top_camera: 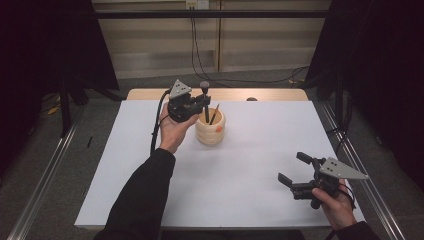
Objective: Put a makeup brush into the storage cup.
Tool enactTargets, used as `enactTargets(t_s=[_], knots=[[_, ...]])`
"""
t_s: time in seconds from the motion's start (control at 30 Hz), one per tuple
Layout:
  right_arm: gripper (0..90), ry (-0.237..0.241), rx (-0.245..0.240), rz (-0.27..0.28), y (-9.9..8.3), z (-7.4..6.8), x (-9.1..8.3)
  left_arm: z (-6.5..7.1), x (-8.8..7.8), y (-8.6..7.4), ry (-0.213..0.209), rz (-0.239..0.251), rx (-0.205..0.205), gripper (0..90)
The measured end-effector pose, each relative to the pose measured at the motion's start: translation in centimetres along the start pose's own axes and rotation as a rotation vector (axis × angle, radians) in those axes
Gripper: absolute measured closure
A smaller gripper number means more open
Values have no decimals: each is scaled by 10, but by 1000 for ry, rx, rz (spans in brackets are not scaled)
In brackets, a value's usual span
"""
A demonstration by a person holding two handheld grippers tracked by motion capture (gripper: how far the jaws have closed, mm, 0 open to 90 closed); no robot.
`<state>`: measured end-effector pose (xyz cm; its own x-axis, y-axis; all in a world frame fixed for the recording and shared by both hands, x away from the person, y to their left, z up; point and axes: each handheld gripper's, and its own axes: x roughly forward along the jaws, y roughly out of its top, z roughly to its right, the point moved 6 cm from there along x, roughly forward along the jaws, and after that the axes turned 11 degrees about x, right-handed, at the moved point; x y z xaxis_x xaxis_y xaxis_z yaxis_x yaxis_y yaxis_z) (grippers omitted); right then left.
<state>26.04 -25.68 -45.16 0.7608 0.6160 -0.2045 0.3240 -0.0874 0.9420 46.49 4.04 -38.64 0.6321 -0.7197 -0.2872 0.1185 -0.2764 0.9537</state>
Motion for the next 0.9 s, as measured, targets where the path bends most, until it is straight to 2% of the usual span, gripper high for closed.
enactTargets(t_s=[0.1, 0.2, 0.27, 0.33, 0.37, 0.4, 0.47, 0.53, 0.63, 0.67, 0.73, 0.77, 0.9], knots=[[0, 0, 4, -2, 0, 0, 0, -2, 1, -4, 17, -6, -13, 775], [2, -2, 0, -5, 0, 0, 0, -3, 2, -7, 8, -12, -5, 775], [1, 3, -6, -10, -1, -1, 0, -3, 4, -9, 16, -20, -9, 775], [1, 4, -7, -15, -2, -1, 0, -2, 5, -10, -5, -17, -6, 775], [1, 3, -3, -11, -1, -1, 0, -2, 5, -11, 6, -29, -5, 775], [1, 1, -5, -7, -1, -1, 1, 0, 7, -12, 0, -18, -12, 775], [1, 2, -3, -8, -1, -1, 0, 0, 8, -15, -1, -38, 5, 775], [1, -1, -1, -8, -1, -1, 0, 1, 8, -17, 0, -24, -14, 774], [1, -1, -2, -5, -1, -1, 0, -1, 7, -21, 8, -42, -3, 774], [1, 1, 0, -5, -1, -1, 0, 0, 7, -21, 10, -34, -12, 774], [1, 2, 0, -9, -1, -1, 1, 0, 8, -22, 1, -41, 1, 774], [1, 5, -5, -9, -1, -1, 1, 1, 9, -23, -1, -35, -12, 774], [1, 6, -7, -8, -2, -1, 1, 0, 11, -28, 6, -52, -15, 773]])
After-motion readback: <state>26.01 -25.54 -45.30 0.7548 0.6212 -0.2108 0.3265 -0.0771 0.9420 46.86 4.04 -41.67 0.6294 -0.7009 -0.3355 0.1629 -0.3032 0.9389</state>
